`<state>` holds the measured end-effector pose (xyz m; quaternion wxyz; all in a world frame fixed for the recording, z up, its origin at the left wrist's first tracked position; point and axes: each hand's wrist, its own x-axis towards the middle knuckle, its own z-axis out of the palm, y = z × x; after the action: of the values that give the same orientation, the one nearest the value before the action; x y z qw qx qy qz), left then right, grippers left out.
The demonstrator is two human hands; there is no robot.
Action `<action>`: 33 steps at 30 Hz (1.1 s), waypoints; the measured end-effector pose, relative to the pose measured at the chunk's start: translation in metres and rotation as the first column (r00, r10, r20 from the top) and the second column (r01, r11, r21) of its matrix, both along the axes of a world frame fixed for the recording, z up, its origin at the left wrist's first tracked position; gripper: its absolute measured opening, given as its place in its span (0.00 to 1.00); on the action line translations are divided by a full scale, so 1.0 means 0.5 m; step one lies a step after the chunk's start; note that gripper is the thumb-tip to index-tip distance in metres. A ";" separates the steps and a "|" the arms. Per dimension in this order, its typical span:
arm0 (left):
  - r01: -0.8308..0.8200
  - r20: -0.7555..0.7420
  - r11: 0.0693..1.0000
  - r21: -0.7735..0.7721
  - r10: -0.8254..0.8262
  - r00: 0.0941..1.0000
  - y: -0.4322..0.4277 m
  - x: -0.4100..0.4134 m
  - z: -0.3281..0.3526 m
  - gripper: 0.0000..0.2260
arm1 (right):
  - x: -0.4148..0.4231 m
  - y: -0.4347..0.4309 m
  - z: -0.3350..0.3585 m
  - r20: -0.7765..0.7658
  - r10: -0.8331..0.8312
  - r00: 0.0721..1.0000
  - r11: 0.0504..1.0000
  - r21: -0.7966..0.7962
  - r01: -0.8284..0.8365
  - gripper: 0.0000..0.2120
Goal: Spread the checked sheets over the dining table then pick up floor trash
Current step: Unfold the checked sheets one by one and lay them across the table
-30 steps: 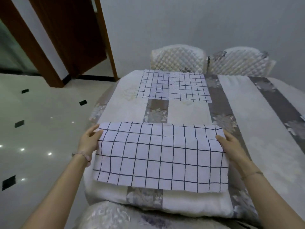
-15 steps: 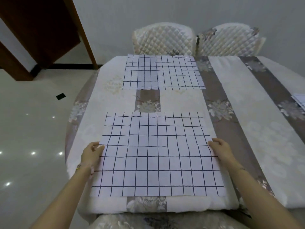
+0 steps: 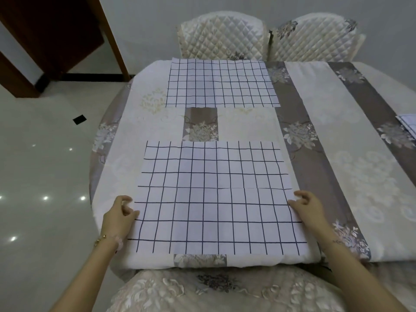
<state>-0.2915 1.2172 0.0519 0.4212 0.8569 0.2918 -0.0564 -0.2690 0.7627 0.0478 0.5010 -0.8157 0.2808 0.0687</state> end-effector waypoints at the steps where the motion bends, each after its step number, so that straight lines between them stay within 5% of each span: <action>1: 0.031 0.011 0.997 0.065 -0.032 0.999 -0.005 -0.001 0.001 0.15 | 0.001 0.003 -0.002 0.006 0.008 1.000 0.999 -0.033 -0.008 0.18; 5: 0.261 0.026 0.806 0.532 -0.323 0.946 -0.034 -0.006 0.000 0.18 | 0.014 0.024 0.008 0.057 0.098 0.994 0.933 -0.353 -0.072 0.16; 8: 0.445 0.061 0.742 0.500 -0.543 0.837 -0.082 -0.017 0.010 0.15 | 0.041 0.042 0.006 0.123 0.298 0.947 0.786 -0.594 -0.170 0.15; 11: 0.612 0.017 0.555 0.564 -0.748 0.663 -0.108 -0.033 -0.010 0.16 | 0.076 0.069 -0.002 0.065 0.547 0.834 0.671 -0.630 -0.391 0.17; 16: 0.714 -0.234 0.319 0.623 -0.795 0.559 -0.110 -0.052 -0.034 0.20 | 0.122 0.105 -0.014 -0.138 0.677 0.722 0.528 -0.593 -0.608 0.21; 29: 0.782 -0.285 0.303 0.544 -0.810 0.512 -0.077 -0.073 -0.025 0.22 | 0.128 0.099 -0.014 -0.301 0.653 0.695 0.467 -0.562 -0.682 0.24; 33: 0.782 -0.315 0.289 0.552 -0.796 0.516 -0.082 -0.067 -0.015 0.21 | 0.135 0.100 0.006 -0.244 0.640 0.728 0.595 -0.442 -0.671 0.24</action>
<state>-0.3249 1.1764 0.0444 0.0245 0.9740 -0.1724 -0.1449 -0.2017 0.8126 0.0508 0.2018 -0.9593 -0.0161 0.1968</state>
